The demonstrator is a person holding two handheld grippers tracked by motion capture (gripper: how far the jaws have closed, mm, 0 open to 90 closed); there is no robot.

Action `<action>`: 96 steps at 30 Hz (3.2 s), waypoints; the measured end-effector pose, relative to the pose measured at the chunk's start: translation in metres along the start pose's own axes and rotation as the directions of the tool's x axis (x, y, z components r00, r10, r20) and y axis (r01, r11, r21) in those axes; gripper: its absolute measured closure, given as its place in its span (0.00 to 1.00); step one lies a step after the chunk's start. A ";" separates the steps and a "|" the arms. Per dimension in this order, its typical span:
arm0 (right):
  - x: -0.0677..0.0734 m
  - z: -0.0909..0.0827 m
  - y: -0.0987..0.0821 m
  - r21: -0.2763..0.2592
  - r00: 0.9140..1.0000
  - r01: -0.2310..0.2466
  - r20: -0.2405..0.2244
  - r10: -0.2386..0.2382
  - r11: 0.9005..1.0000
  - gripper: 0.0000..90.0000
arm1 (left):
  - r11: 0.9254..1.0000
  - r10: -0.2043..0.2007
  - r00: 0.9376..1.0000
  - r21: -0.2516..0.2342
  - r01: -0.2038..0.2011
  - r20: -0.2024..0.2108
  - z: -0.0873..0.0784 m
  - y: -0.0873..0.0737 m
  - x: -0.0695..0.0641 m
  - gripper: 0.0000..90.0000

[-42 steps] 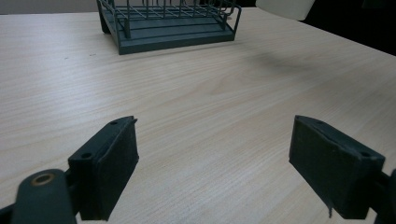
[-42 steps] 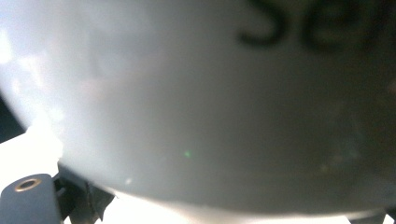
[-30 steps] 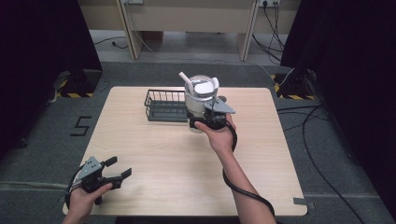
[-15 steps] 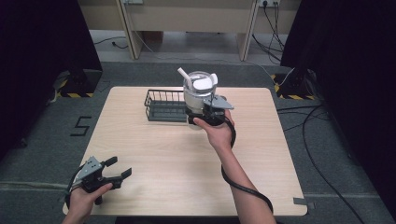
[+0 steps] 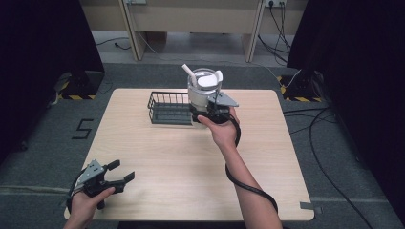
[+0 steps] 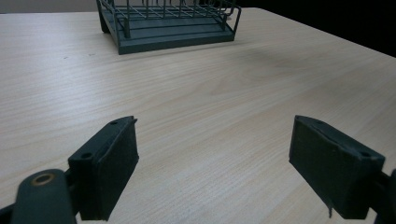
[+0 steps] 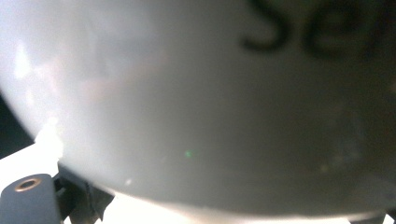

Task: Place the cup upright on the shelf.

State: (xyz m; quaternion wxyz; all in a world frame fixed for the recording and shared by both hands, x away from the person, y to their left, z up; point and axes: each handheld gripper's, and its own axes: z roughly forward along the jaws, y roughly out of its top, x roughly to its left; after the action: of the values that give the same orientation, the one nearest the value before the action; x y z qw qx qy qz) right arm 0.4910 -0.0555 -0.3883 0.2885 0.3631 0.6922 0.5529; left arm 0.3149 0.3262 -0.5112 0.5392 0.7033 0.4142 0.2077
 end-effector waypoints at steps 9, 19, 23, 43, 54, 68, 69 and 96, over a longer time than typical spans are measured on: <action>-0.001 0.006 0.008 -0.006 1.000 0.004 0.002 -0.004 1.000 0.12 | 1.000 -0.001 1.000 -0.001 0.001 0.001 0.000 0.000 0.000 0.17; -0.001 0.014 0.013 -0.009 1.000 0.002 0.006 -0.002 1.000 0.12 | 1.000 -0.001 1.000 -0.003 0.001 0.001 0.000 0.000 0.000 0.16; -0.002 0.017 0.014 -0.011 1.000 -0.003 0.005 0.004 1.000 0.12 | 1.000 -0.001 1.000 -0.001 0.001 0.002 0.000 0.000 0.000 0.16; -0.005 0.031 0.024 -0.016 1.000 -0.007 0.023 0.007 1.000 0.12 | 1.000 -0.004 1.000 -0.002 0.004 0.003 0.000 0.000 0.001 0.16; -0.005 0.040 0.026 -0.015 1.000 -0.017 0.024 0.018 1.000 0.12 | 1.000 -0.005 1.000 -0.003 0.005 0.004 0.000 0.000 0.001 0.16; -0.006 0.053 0.029 -0.013 0.999 -0.028 0.024 0.028 1.000 0.12 | 1.000 -0.006 1.000 -0.001 0.006 0.006 0.001 0.000 0.001 0.17; -0.006 0.054 0.029 -0.012 0.999 -0.028 0.023 0.028 1.000 0.12 | 1.000 -0.006 1.000 -0.001 0.006 0.006 0.001 0.000 0.001 0.16; -0.006 0.082 0.036 0.010 0.999 -0.016 0.038 0.016 1.000 0.12 | 1.000 -0.013 1.000 -0.002 0.013 0.010 0.001 -0.001 0.002 0.17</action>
State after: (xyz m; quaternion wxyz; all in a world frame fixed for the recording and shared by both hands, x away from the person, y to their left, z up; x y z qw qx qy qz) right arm 0.5665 -0.0106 -0.3712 0.2953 0.3803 0.6866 0.5448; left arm 0.3167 0.3270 -0.5126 0.5433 0.7010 0.4159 0.2010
